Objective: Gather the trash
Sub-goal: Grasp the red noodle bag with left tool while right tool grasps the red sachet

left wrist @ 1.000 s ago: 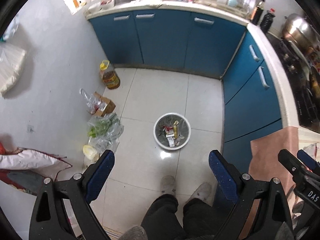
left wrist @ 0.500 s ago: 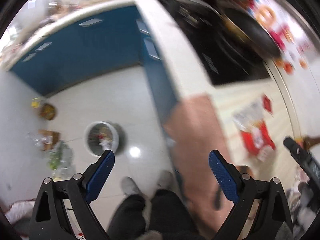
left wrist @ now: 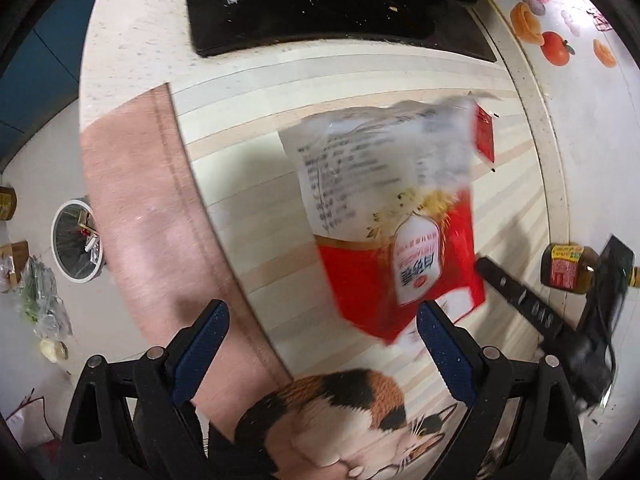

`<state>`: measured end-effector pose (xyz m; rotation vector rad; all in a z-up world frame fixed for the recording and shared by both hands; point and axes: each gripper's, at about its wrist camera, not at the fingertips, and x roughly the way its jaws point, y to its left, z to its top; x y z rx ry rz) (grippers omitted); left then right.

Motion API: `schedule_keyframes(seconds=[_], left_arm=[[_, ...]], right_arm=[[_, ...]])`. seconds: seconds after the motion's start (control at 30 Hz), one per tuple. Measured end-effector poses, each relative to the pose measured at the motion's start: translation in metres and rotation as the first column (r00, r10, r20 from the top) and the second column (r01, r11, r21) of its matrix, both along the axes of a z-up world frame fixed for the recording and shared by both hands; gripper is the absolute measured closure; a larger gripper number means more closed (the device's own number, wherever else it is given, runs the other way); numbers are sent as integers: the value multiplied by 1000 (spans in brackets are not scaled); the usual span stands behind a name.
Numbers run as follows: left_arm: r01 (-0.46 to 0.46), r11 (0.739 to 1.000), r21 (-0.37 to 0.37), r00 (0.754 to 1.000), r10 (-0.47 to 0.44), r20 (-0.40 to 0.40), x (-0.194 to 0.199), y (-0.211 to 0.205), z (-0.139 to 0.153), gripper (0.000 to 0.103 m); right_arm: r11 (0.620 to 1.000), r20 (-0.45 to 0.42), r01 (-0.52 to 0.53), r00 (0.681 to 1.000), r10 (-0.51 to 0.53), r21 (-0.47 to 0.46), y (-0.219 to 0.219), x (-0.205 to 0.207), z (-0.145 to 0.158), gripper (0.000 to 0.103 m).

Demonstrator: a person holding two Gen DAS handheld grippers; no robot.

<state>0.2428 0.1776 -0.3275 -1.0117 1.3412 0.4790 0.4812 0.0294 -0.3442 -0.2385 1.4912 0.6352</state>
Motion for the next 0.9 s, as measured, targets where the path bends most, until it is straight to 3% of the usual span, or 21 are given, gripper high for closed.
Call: schedule_keyframes(seconds=[0.07, 0.17, 0.27, 0.3, 0.4, 0.57, 0.6, 0.7, 0.8, 0.9], left_arm=[[-9, 1000, 0, 1000, 9, 2, 4, 3, -1, 8], [-3, 1000, 8, 1000, 3, 7, 17, 8, -5, 28], [24, 999, 25, 1000, -24, 15, 32, 9, -5, 55], [37, 999, 40, 999, -38, 8, 38, 8, -4, 69], [81, 993, 83, 997, -81, -3, 52, 7, -3, 98], [89, 976, 197, 996, -93, 12, 57, 14, 20, 102], [84, 972, 221, 996, -90, 14, 57, 16, 26, 102], [68, 937, 342, 997, -78, 14, 50, 24, 51, 102], [55, 898, 437, 998, -62, 2, 44, 32, 70, 103], [52, 874, 483, 999, -50, -16, 41, 41, 76, 103]], right_arm=[[999, -66, -20, 998, 23, 37, 5, -6, -5, 94], [996, -63, -68, 995, 72, 52, 15, -13, -4, 95], [994, -88, -85, 992, 91, 70, 19, -12, -7, 95], [993, -94, -92, 991, 98, 74, 20, -10, -8, 95], [992, -125, -92, 987, 103, 87, 20, -6, -13, 95], [993, -148, -8, 989, 26, 119, 5, 7, -6, 94], [992, -140, 13, 990, 4, 123, 2, 10, -1, 87], [986, -86, 92, 993, -80, 142, -1, 31, 12, 36], [979, -48, 121, 992, -115, 162, 10, 53, 18, 32], [981, -2, 118, 993, -119, 154, 34, 72, 16, 32]])
